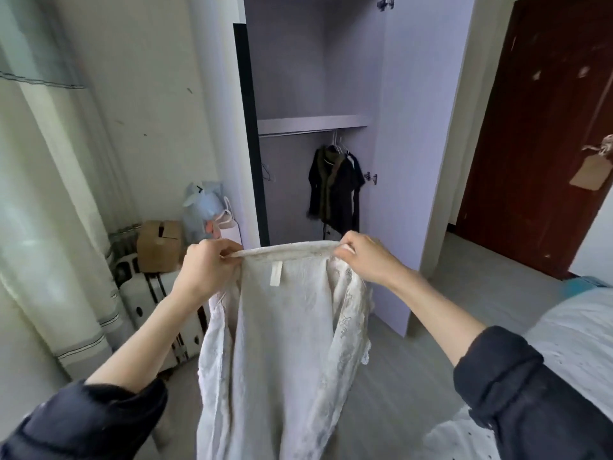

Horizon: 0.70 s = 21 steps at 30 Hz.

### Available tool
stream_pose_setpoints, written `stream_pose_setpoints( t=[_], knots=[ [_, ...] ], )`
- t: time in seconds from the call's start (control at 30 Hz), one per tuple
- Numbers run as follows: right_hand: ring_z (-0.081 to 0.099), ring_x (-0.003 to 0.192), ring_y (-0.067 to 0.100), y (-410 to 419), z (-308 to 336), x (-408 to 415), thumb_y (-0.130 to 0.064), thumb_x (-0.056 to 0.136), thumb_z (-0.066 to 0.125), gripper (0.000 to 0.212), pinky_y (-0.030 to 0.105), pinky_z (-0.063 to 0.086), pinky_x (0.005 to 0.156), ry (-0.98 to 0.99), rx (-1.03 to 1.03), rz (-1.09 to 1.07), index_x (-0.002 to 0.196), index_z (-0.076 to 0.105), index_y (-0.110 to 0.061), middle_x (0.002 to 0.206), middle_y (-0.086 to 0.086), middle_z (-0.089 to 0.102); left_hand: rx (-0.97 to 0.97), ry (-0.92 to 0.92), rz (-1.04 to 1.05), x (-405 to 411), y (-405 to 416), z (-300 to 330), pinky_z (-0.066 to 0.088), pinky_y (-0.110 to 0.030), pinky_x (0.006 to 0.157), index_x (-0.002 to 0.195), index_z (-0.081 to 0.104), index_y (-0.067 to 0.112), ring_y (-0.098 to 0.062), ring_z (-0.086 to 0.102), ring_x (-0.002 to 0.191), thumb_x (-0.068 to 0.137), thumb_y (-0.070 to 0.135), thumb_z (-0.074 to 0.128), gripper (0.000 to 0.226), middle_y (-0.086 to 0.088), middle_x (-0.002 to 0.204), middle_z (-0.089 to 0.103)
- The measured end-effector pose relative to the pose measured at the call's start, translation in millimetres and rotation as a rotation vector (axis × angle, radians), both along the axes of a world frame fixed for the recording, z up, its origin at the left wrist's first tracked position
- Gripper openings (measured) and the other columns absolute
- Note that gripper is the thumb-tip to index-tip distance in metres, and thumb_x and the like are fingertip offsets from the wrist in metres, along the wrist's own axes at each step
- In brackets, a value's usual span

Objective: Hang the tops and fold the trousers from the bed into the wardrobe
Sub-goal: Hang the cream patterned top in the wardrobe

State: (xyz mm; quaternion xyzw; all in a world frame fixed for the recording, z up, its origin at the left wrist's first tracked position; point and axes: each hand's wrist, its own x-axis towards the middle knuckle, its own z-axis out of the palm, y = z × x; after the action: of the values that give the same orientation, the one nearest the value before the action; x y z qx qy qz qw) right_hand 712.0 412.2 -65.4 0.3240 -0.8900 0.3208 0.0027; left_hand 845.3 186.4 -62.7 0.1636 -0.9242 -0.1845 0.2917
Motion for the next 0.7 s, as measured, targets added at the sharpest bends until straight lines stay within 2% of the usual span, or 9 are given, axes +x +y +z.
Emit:
stream_pose_setpoints(
  t=[0.07,0.13,0.23,0.3,0.4,0.5,0.6,0.7],
  knots=[
    [0.049,0.084,0.021,-13,-8,-32,-0.024,0.096,0.046,0.015,0.032,0.036,0.065,0.05,0.158,-0.004,0.097,0.049,-0.01,0.093,0.003,0.052,0.034,-0.029,-0.03,-34,-19,0,0.046,-0.028,0.084,0.097,0.074,0.01,-0.027,0.064,0.092,0.084,0.004,0.059,0.021,-0.008,0.095,0.072],
    [0.048,0.091,0.022,-18,-11,-55,-0.017,0.097,0.042,0.006,0.033,0.038,0.071,0.125,0.252,-0.038,0.1,0.045,-0.012,0.104,0.003,0.05,0.055,-0.071,-0.07,-62,-28,-6,0.043,-0.023,0.079,0.096,0.073,0.012,-0.022,0.062,0.089,0.085,0.006,0.06,0.018,-0.005,0.093,0.072],
    [0.052,0.093,0.025,-41,-15,-96,-0.006,0.094,0.041,0.008,0.036,0.044,0.075,0.229,0.193,-0.164,0.097,0.044,-0.013,0.112,0.004,0.052,0.063,-0.105,-0.096,-116,-45,-21,0.038,-0.022,0.069,0.094,0.069,0.011,-0.024,0.06,0.084,0.085,0.003,0.054,0.02,-0.003,0.081,0.064],
    [0.054,0.094,0.028,-53,-16,-120,-0.005,0.093,0.042,0.012,0.036,0.045,0.076,0.252,0.138,-0.246,0.102,0.048,-0.01,0.114,0.005,0.053,0.097,-0.135,-0.113,-148,-51,-33,0.039,-0.025,0.066,0.093,0.065,0.011,-0.025,0.058,0.082,0.084,0.001,0.05,0.02,-0.001,0.079,0.058],
    [0.054,0.099,0.03,-71,-19,-160,-0.003,0.091,0.043,0.019,0.035,0.043,0.077,0.251,0.123,-0.358,0.107,0.051,-0.006,0.115,0.008,0.054,0.169,-0.16,-0.2,-202,-60,-46,0.042,-0.026,0.064,0.085,0.061,0.014,-0.022,0.057,0.079,0.082,0.006,0.05,0.014,0.0,0.079,0.06],
    [0.054,0.098,0.031,-82,-20,-199,-0.001,0.088,0.043,0.018,0.032,0.039,0.073,0.217,0.103,-0.449,0.103,0.053,-0.005,0.108,0.01,0.055,0.241,-0.153,-0.259,-249,-62,-50,0.039,-0.024,0.062,0.08,0.056,0.017,-0.018,0.055,0.075,0.083,0.011,0.052,0.008,0.002,0.078,0.06],
    [0.054,0.094,0.029,-90,-26,-244,-0.002,0.087,0.044,0.017,0.028,0.033,0.07,0.203,0.098,-0.535,0.1,0.053,-0.008,0.103,0.009,0.055,0.338,-0.133,-0.31,-300,-73,-58,0.043,-0.026,0.062,0.086,0.057,0.016,-0.017,0.057,0.074,0.086,0.013,0.052,0.006,0.0,0.082,0.063],
    [0.054,0.097,0.029,-88,-32,-271,-0.002,0.085,0.047,0.021,0.029,0.035,0.073,0.181,0.118,-0.569,0.103,0.055,-0.008,0.106,0.009,0.057,0.421,-0.127,-0.316,-335,-69,-64,0.048,-0.03,0.064,0.09,0.056,0.015,-0.02,0.058,0.075,0.087,0.012,0.049,0.009,-0.002,0.083,0.062]
  ],
)
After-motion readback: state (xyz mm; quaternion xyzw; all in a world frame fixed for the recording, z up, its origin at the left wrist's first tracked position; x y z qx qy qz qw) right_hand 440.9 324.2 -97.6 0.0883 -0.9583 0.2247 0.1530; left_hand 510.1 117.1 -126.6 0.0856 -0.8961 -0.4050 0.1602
